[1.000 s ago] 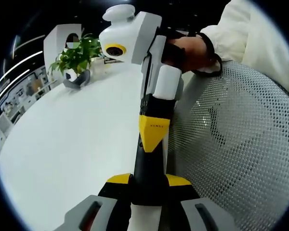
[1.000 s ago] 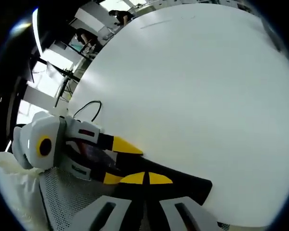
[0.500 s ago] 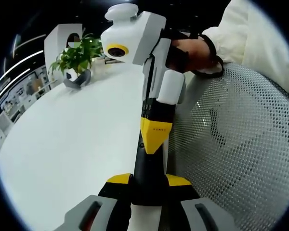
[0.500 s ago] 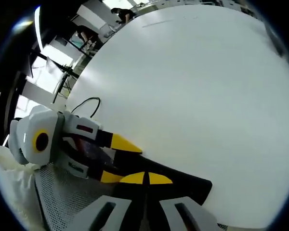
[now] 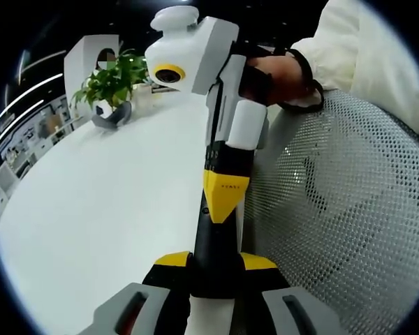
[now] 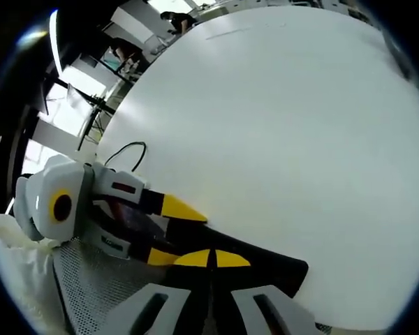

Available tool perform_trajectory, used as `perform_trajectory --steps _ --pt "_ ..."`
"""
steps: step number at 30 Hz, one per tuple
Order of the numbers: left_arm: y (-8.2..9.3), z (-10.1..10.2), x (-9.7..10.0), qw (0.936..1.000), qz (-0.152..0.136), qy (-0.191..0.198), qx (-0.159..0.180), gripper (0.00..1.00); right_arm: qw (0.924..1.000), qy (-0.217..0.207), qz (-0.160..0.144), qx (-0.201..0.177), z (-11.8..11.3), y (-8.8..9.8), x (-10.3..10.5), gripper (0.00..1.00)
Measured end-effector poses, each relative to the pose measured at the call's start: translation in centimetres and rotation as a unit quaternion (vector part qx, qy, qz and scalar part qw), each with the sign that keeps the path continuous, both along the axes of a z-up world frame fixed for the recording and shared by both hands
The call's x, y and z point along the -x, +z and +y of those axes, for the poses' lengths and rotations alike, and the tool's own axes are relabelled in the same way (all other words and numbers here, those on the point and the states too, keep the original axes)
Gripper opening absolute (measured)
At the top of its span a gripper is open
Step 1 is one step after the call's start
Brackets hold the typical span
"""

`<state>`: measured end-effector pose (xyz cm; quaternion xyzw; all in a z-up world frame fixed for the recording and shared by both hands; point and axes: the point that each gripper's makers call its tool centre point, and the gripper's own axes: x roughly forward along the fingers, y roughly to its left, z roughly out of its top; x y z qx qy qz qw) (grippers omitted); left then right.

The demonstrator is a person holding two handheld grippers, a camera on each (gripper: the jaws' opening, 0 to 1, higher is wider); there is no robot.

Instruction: Press the specified remote control buttons in sequence, fully releasing each button before pressing the next.

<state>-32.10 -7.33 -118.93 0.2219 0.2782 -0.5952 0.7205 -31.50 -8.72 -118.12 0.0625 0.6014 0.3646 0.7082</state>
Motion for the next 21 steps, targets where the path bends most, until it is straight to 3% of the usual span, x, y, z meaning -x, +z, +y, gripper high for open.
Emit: perform_trajectory --steps 3,21 --pt "-0.02 0.01 0.0 1.0 0.0 0.0 0.0 0.25 0.9999 0.007 0.005 -0.007 0.51 0.06 0.38 0.0" --pt "-0.04 0.07 -0.19 1.0 0.004 0.002 -0.001 0.24 0.9987 0.04 -0.031 -0.003 0.95 -0.18 -0.07 0.0"
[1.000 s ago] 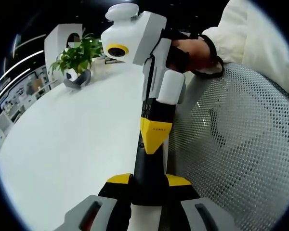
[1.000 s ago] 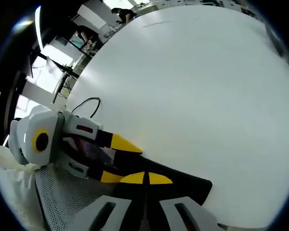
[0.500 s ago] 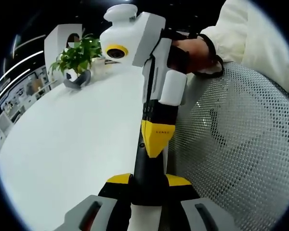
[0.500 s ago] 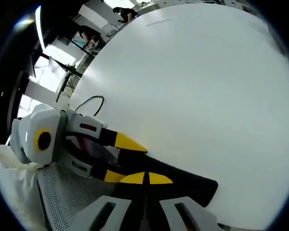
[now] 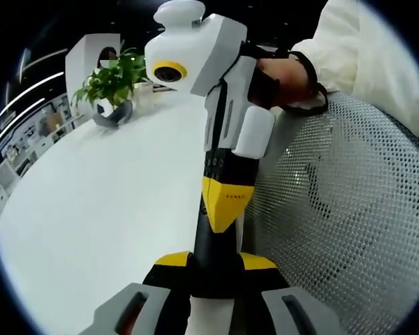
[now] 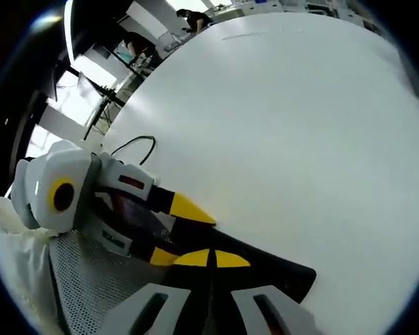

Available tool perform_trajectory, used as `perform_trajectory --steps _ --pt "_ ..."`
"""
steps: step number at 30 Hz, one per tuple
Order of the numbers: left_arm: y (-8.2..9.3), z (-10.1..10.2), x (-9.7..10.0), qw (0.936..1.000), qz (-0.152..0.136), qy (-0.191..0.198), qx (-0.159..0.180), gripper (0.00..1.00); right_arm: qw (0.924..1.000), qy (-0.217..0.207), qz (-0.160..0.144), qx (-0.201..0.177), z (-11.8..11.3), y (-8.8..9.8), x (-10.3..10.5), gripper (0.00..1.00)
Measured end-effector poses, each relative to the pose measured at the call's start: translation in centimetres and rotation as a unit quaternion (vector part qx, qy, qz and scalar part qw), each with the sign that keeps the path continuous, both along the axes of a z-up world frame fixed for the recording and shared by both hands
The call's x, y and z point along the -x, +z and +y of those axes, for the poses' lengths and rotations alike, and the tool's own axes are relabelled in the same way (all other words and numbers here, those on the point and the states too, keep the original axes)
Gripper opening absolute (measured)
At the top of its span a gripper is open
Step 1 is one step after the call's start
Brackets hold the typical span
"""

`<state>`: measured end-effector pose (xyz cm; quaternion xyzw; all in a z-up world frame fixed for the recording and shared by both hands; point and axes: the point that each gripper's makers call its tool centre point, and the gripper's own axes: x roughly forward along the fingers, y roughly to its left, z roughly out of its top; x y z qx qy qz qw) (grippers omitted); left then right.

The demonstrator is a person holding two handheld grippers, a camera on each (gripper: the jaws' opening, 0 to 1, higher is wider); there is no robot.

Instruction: Press the specified remote control buttons in sequence, fully releasing each button before pressing the next.

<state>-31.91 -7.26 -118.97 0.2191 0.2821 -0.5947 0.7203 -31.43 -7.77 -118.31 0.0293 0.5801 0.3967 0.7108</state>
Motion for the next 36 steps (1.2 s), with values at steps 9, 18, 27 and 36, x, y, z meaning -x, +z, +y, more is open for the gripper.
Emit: perform_trajectory --steps 9,18,27,36 --pt "0.03 -0.01 -0.01 1.0 -0.007 -0.004 -0.004 0.24 0.9999 0.01 -0.008 0.005 0.05 0.08 -0.21 0.0" --pt "-0.04 0.02 -0.02 0.9999 -0.009 -0.002 -0.008 0.24 0.999 0.026 -0.029 0.021 0.08 0.0 -0.33 0.0" --pt "0.05 -0.03 -0.01 0.9999 -0.011 0.0 -0.01 0.23 0.9987 0.027 -0.034 0.026 0.09 0.07 -0.39 0.0" --pt "0.05 0.04 -0.19 0.9999 -0.011 0.004 -0.012 0.23 0.9988 0.02 -0.034 0.028 0.05 -0.01 -0.72 0.0"
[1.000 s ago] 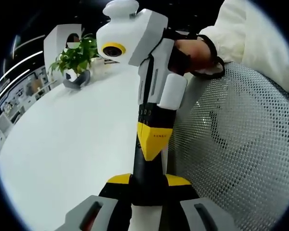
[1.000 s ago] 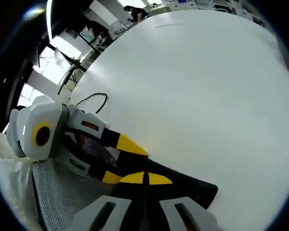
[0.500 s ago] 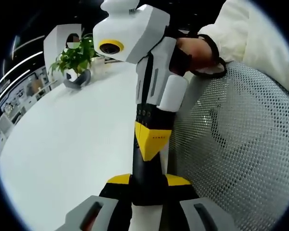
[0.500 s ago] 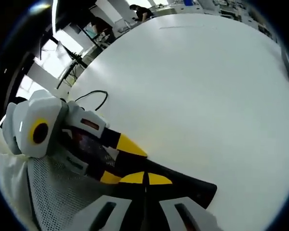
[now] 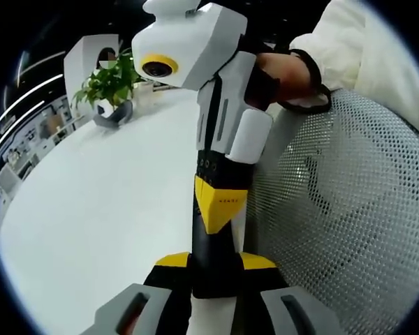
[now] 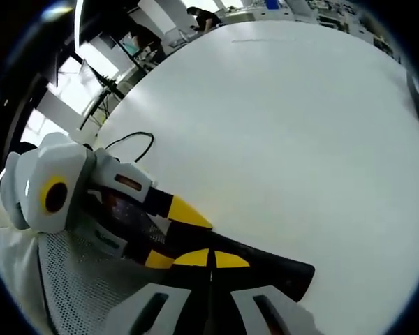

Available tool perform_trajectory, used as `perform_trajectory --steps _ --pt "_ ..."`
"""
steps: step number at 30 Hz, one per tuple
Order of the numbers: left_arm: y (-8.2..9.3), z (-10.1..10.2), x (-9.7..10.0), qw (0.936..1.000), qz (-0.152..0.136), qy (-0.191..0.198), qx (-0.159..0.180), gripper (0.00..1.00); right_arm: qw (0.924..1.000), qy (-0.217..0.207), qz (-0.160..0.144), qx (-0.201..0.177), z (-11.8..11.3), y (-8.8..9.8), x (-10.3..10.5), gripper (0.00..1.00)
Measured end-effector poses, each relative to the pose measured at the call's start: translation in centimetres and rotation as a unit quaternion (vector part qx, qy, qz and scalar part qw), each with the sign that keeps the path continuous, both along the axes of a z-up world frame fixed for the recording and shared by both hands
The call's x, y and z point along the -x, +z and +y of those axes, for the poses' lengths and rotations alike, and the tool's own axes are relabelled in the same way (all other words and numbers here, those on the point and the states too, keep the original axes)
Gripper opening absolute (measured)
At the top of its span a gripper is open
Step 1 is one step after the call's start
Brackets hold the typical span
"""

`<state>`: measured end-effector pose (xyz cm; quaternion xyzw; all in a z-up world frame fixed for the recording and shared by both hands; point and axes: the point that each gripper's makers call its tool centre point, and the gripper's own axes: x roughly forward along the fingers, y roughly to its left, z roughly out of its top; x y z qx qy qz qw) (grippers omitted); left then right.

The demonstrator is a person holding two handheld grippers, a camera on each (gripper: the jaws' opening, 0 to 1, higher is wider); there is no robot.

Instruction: Press the specified remote control buttons in sequence, fully releasing each button before pressing the next.

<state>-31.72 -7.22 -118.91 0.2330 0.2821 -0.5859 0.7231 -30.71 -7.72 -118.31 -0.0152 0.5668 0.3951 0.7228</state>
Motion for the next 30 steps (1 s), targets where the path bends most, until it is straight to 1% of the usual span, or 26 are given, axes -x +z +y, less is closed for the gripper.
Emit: perform_trajectory --steps 2,4,5,6,7,8,9,10,11,12,15,18,21,23,24,25,26,27,28,29,30 --pt "0.0 0.0 0.0 1.0 0.001 0.002 0.0 0.24 1.0 -0.004 0.003 -0.001 0.0 0.0 0.0 0.0" --pt "0.0 -0.1 -0.1 0.9999 0.005 0.006 -0.007 0.24 0.9994 -0.019 0.023 -0.015 0.0 0.2 0.0 0.0" --pt "0.0 -0.1 -0.1 0.9999 0.005 0.007 -0.008 0.24 0.9992 -0.025 0.027 -0.017 -0.1 0.3 0.0 0.0" --pt "0.0 0.0 -0.1 0.9999 0.006 0.009 -0.008 0.24 0.9993 -0.026 0.023 -0.015 -0.2 0.3 -0.1 0.0" --pt "0.0 0.0 -0.1 0.9999 0.005 0.007 -0.007 0.24 0.9996 -0.026 0.01 -0.009 -0.3 0.3 -0.3 0.0" --pt "0.0 0.0 -0.1 0.9999 0.004 0.007 -0.006 0.24 0.9997 -0.024 -0.009 0.002 -0.6 0.3 -0.8 0.0" --pt "0.0 0.0 -0.1 0.9999 0.005 0.007 -0.007 0.25 0.9993 -0.021 -0.031 0.001 -0.7 0.6 -1.1 0.0" --pt "0.0 0.0 -0.1 0.9999 0.006 0.006 -0.008 0.25 0.9987 -0.021 -0.044 -0.016 -0.3 1.2 -1.3 0.0" --pt "0.0 0.0 -0.1 0.9999 0.006 0.006 -0.01 0.25 0.9984 -0.024 -0.048 -0.02 -0.3 1.4 -1.5 0.0" --pt "0.0 0.0 -0.2 0.9999 0.007 0.007 -0.011 0.25 0.9973 -0.039 -0.052 -0.032 -0.3 2.1 -1.8 0.0" --pt "0.0 0.1 -0.3 0.9999 0.006 0.009 -0.013 0.25 0.9957 -0.056 -0.06 -0.044 -0.6 2.9 -2.3 0.0" --pt "0.0 0.2 -0.4 0.9998 -0.004 0.011 -0.015 0.25 0.9909 -0.077 -0.082 -0.073 -0.5 4.4 -3.1 0.0" --pt "0.0 0.3 -0.7 0.9997 -0.006 0.016 -0.018 0.25 0.9844 -0.095 -0.119 -0.087 -1.0 5.9 -3.8 0.0" --pt "0.0 0.4 -1.0 0.9995 -0.008 0.019 -0.023 0.25 0.9818 -0.106 -0.126 -0.095 -1.4 6.7 -3.8 0.01" --pt "0.0 0.5 -1.2 0.9994 -0.011 0.02 -0.026 0.25 0.9807 -0.109 -0.132 -0.094 -1.6 6.9 -3.8 0.03" --pt "0.0 0.6 -1.4 0.9992 -0.016 0.021 -0.029 0.25 0.979 -0.111 -0.146 -0.089 -2.0 7.3 -3.9 0.03" --pt "0.1 0.6 -1.7 0.999 -0.025 0.016 -0.032 0.25 0.978 -0.112 -0.155 -0.083 -2.2 7.5 -3.9 0.03" --pt "0.1 0.8 -1.8 0.9987 -0.031 0.011 -0.039 0.24 0.9778 -0.114 -0.161 -0.069 -2.7 7.6 -3.9 0.03" --pt "0.0 0.7 -1.9 0.9987 -0.031 0.009 -0.041 0.24 0.9773 -0.113 -0.17 -0.057 -3.2 7.7 -4.0 0.02" --pt "0.0 0.6 -2.1 0.9988 -0.028 0.007 -0.041 0.24 0.9751 -0.112 -0.184 -0.054 -3.4 7.9 -4.1 0.02" --pt "-0.1 0.6 -2.1 0.9988 -0.025 0.004 -0.042 0.24 0.9717 -0.112 -0.203 -0.047 -3.9 8.3 -4.3 0.05"
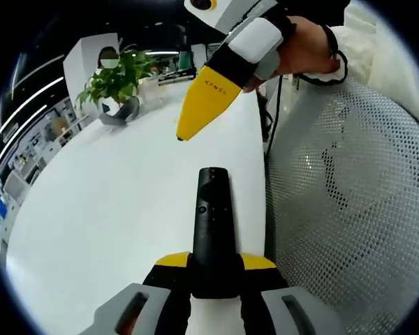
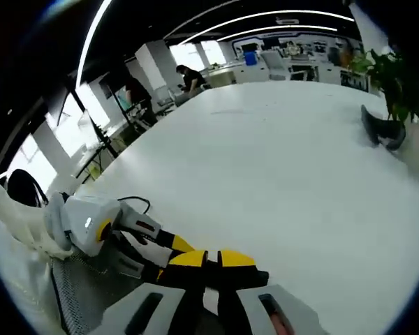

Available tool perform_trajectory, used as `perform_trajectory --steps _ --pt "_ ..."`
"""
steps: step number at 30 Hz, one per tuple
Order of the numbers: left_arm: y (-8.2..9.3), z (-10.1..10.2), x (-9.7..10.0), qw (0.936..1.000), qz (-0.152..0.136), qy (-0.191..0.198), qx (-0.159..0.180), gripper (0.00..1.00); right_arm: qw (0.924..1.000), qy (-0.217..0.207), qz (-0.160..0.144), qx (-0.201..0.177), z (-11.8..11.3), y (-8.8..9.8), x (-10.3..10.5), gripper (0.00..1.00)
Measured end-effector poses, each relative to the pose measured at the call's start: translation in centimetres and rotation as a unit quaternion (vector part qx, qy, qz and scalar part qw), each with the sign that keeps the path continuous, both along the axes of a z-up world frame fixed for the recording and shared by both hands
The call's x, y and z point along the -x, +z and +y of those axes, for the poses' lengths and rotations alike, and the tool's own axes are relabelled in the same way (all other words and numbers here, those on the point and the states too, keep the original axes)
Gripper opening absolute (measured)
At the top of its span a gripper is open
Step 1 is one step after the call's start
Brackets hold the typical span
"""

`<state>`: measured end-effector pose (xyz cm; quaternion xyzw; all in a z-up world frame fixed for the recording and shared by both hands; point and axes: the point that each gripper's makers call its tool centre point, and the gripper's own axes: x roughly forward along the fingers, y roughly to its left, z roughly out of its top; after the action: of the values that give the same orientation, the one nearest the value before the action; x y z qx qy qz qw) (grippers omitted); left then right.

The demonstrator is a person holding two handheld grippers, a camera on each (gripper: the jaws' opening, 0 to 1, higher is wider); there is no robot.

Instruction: Press the specified remote control buttons in sequence, fully releasing each button before pressing the next.

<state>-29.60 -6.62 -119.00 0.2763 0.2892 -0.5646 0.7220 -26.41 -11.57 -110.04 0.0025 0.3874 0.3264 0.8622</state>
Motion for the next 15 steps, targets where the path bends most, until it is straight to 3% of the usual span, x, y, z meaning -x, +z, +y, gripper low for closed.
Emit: perform_trajectory --steps 5,7,15 --pt "0.0 0.0 -0.6 0.9999 0.008 -0.011 -0.001 0.24 0.9989 -0.015 -0.035 0.026 -1.5 0.5 -0.2 0.12" --pt "0.0 0.2 -1.1 0.9998 -0.001 -0.018 -0.006 0.24 0.9981 -0.028 -0.048 0.025 -2.1 0.8 -0.3 0.17" --pt "0.0 1.2 -3.0 0.9994 0.013 -0.027 -0.018 0.24 0.9912 -0.086 -0.101 0.011 -4.5 2.3 -1.3 0.28"
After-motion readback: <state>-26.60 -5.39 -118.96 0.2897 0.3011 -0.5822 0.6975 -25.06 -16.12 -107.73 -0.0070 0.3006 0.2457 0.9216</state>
